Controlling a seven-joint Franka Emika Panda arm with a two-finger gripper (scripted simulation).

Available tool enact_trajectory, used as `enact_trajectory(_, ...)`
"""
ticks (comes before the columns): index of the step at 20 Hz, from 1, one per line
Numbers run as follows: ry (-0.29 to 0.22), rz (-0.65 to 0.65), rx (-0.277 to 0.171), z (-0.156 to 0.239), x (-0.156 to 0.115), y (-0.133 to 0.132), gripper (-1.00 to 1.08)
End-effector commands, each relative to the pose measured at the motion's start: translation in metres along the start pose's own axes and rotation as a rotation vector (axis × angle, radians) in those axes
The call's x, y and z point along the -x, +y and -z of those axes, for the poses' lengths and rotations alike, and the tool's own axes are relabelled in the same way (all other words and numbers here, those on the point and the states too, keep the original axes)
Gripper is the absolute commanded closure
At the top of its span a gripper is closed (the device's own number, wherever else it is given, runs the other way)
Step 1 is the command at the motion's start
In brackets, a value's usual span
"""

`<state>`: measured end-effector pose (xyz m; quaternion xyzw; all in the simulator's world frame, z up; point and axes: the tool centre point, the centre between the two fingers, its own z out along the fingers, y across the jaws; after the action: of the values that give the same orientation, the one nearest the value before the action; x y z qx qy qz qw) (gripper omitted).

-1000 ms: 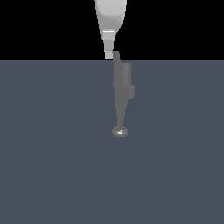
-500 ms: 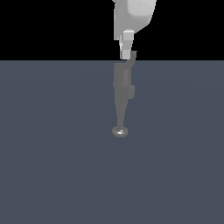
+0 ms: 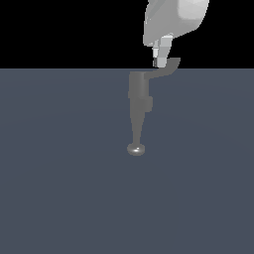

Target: Turn on the faucet by rotating a designated handle.

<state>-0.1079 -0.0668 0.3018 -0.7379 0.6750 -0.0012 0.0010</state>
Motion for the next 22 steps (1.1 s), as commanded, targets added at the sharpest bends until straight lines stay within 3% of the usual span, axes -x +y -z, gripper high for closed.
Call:
enact_trajectory(1, 0.0, -0.002, 0.0, 0.0, -0.005, -0.003, 1.08)
enact_trajectory(22, 0.0, -0.025, 0.002, -0.001, -0.063, -0.046, 1.08)
